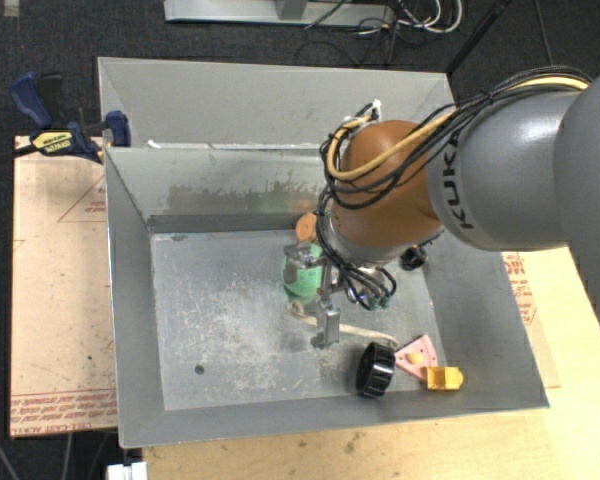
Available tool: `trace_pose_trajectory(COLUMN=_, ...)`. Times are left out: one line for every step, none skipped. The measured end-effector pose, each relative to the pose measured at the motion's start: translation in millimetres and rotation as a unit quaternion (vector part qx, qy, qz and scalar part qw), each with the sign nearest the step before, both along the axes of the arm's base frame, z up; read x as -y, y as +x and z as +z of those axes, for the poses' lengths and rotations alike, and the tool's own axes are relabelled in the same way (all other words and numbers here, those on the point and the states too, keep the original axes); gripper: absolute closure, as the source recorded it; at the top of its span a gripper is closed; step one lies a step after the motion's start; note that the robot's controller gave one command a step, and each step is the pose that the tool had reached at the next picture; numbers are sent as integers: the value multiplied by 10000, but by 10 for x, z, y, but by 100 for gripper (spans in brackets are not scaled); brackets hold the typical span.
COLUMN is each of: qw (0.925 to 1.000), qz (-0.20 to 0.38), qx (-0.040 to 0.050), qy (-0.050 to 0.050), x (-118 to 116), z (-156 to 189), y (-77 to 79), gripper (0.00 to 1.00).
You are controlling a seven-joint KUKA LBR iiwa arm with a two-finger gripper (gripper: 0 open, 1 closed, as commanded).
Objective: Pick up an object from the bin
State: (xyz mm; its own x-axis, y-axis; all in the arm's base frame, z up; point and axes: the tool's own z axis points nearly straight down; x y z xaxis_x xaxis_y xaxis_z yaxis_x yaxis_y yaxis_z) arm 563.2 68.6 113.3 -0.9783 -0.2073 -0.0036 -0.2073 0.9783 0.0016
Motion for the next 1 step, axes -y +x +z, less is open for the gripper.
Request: trace_pose_trajectory(qw=9999, qz=-121, qx=13, qy=-1, x=157, z=-256, y=231, gripper=0)
